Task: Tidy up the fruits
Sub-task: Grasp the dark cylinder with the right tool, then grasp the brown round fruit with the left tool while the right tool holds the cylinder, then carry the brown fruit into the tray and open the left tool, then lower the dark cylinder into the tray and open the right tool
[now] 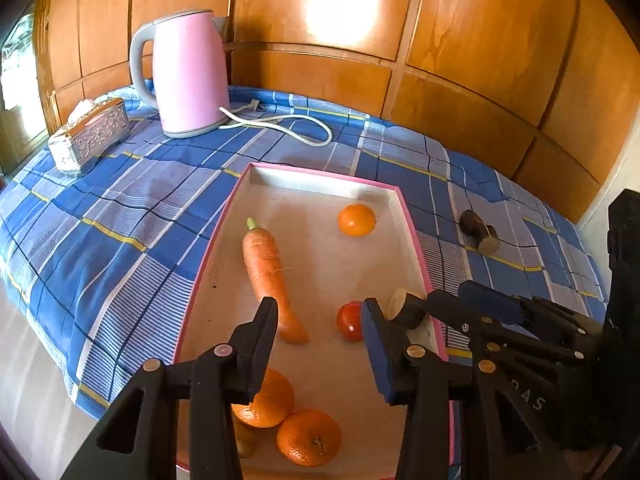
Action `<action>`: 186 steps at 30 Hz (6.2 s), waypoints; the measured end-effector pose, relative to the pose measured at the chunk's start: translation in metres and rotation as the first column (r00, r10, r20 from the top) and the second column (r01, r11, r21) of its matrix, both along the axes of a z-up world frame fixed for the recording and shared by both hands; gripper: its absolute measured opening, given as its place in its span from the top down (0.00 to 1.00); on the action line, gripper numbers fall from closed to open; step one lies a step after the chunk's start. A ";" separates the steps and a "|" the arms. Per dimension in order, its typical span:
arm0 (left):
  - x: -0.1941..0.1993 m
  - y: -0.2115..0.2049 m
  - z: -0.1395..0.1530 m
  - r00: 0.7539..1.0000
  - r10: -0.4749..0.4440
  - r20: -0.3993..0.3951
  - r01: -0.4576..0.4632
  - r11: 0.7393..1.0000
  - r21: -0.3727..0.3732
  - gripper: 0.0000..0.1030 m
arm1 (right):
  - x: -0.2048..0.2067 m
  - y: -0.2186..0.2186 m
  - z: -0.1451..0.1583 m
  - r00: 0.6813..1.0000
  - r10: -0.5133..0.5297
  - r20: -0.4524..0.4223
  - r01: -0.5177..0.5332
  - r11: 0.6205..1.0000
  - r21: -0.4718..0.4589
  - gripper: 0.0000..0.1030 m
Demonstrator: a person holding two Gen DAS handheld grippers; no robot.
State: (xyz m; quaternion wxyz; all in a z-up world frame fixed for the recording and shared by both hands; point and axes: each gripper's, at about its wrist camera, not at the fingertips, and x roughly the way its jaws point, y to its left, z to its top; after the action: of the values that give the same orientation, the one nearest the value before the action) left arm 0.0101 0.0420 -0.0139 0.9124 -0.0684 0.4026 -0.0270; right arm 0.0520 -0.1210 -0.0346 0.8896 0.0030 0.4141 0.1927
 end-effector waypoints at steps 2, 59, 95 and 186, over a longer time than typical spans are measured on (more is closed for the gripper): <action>0.001 -0.003 0.001 1.000 -0.007 0.002 0.007 1.000 0.003 0.57 | 0.001 -0.004 -0.001 1.000 -0.012 -0.001 0.012 1.000 0.000 0.64; 0.079 -0.111 -0.003 0.964 -0.253 -0.076 0.252 0.967 -0.028 0.48 | 0.096 -0.141 -0.031 0.941 -0.336 -0.032 0.335 0.941 -0.045 0.65; 0.220 -0.236 -0.054 0.914 -0.349 -0.205 0.356 0.934 -0.001 0.56 | 0.072 -0.183 -0.031 0.930 -0.366 -0.024 0.366 0.931 -0.021 0.65; 0.045 0.003 -0.004 0.998 0.051 -0.046 -0.053 0.998 -0.043 0.51 | 0.012 -0.063 -0.016 0.996 -0.071 -0.057 0.068 0.996 -0.053 0.66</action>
State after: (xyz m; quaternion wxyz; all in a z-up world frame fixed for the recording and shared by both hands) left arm 0.0554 0.0450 -0.0184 0.9018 -0.0997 0.4203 -0.0105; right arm 0.0638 -0.1842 -0.0506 0.8829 0.0004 0.4446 0.1509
